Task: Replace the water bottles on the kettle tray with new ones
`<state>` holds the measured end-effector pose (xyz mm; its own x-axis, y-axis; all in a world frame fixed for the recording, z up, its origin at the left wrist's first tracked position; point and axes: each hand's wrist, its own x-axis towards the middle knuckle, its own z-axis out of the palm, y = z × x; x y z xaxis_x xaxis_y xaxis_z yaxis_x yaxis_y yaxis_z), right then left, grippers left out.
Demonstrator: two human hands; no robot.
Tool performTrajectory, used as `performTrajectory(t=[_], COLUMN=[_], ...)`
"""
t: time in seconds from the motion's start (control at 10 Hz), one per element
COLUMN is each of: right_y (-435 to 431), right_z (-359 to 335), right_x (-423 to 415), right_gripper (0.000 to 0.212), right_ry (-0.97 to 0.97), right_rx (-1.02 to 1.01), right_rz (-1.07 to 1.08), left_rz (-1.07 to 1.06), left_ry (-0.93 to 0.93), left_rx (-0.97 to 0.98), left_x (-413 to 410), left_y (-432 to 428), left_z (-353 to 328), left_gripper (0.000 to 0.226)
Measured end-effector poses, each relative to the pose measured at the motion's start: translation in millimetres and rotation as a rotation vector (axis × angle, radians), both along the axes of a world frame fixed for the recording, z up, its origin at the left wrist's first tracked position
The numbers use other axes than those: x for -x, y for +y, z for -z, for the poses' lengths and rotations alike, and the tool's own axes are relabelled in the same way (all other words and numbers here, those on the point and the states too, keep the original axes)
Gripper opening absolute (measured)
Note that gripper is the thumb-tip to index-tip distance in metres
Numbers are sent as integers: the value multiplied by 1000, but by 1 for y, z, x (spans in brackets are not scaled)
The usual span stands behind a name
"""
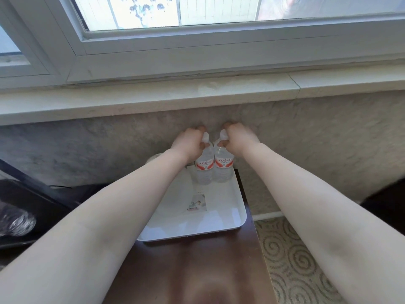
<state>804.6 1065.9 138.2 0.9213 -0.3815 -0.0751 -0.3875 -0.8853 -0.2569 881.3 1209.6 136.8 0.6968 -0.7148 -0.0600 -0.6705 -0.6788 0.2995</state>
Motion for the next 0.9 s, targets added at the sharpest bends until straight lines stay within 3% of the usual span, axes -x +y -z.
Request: performTrajectory(t=[0.2,0.6,0.9], right_y=[2,15,22], right_z=[1,3,-14], right_x=[7,21,40], right_gripper=[49,43,64], right_ry=[-21,-33,22], right_rx=[29,85,67], right_rz=[-11,3,-22], left_rz=[-16,-123,-145], left_ry=[-15,-22,-22], left_rx=[35,17,49], left_x=[5,26,38], left_y=[4,8,25], left_z=[6,10,-2], left_gripper=[45,56,53])
